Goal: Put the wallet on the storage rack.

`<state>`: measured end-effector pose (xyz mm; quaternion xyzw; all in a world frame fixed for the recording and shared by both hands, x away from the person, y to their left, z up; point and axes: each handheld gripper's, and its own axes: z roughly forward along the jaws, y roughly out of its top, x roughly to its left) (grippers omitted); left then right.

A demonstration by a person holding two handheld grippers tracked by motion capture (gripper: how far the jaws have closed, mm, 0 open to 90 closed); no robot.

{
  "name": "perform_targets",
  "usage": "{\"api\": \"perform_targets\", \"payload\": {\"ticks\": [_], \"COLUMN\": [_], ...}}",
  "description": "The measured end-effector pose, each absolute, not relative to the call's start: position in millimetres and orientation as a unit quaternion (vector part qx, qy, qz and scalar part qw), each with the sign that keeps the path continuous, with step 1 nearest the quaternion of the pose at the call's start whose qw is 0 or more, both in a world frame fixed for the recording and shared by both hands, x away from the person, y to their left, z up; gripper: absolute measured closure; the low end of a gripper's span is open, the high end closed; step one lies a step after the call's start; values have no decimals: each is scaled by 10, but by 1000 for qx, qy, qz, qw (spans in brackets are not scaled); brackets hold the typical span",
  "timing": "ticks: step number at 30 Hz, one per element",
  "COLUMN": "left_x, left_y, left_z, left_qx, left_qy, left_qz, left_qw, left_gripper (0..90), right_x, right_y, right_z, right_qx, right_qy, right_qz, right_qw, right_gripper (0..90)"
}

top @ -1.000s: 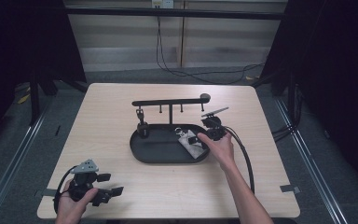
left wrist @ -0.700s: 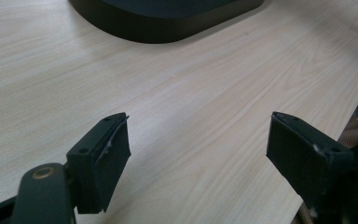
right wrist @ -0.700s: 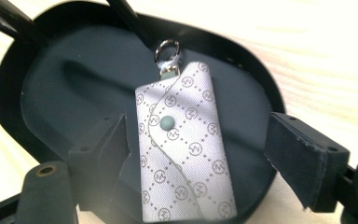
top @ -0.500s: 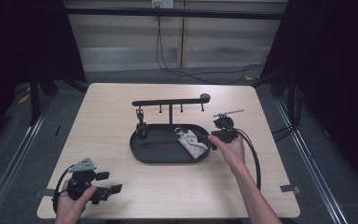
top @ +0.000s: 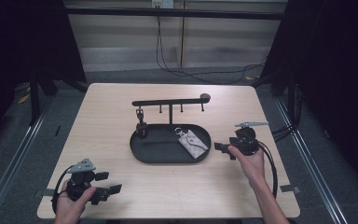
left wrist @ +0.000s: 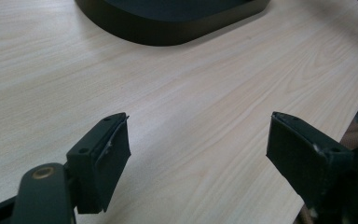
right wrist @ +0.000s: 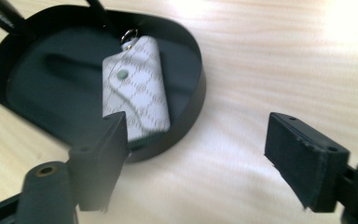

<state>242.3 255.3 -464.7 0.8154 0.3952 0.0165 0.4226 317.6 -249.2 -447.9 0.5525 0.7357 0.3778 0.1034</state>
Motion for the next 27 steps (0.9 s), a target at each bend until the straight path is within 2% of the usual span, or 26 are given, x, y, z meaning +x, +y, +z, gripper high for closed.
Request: {"api": "perform_targets", "payload": {"ticks": [11, 22, 27], "left_x": [2411, 2412, 2409], "left_y": [2559, 2569, 2572], "left_z": [-4643, -4636, -4629], "left_qx": [815, 812, 812], "left_qy": [396, 397, 396], "left_qz": [20, 22, 21], "left_qw": [424, 428, 428], "left_gripper": [210, 210, 210], "right_x": [2766, 2353, 2329], "right_y": [-2688, -2827, -2875], "right_z": [-4438, -4619, -4708], "right_qx": [544, 550, 556], "right_qy": [734, 733, 733], "right_qz": [387, 377, 369], "right_qw": [122, 136, 134], "right_gripper": [205, 197, 185]}}
